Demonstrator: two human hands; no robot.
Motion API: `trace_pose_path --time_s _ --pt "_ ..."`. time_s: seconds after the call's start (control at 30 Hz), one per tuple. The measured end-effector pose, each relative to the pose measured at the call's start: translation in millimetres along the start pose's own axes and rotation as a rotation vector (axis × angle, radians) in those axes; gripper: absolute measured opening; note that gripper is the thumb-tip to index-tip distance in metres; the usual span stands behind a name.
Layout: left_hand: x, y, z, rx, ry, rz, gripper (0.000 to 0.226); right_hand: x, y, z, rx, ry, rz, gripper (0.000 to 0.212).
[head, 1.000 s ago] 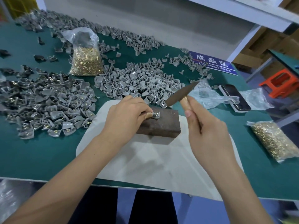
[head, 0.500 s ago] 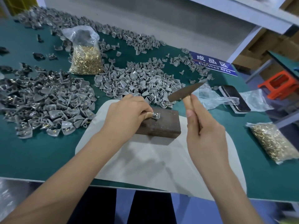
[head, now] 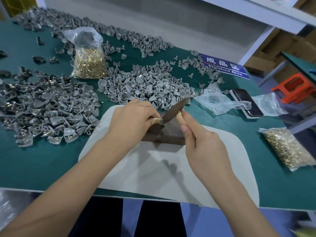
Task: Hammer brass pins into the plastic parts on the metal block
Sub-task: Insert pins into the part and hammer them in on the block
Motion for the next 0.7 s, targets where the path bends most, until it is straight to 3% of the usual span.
trace_pose_path --time_s 0.2,0.33,0.6,0.7 --pt "0 -1 1 -0.001 0.018 0.001 0.016 5 -1 -20 0.263 -0.15 -0.001 0.04" --pt "1 -1 0 0.014 0.0 0.011 0.014 0 2 -6 0.01 -0.041 0.0 0.041" --pt "0 -1 1 0.0 0.008 0.014 0.015 4 2 -21 0.28 -0.158 0.022 0.043" --pt "0 -1 0 -0.004 0.007 0.024 0.016 -3 3 -12 0.175 -0.076 -0.005 0.042"
Point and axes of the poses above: each hand's wrist, its own y-axis away from the middle knuckle, its own z-axis out of the palm, x = y × z, the point moved 3 cm from there along -y, towards the middle knuckle, and after that the axes turned 5 degrees about z, right-handed, at the moved point
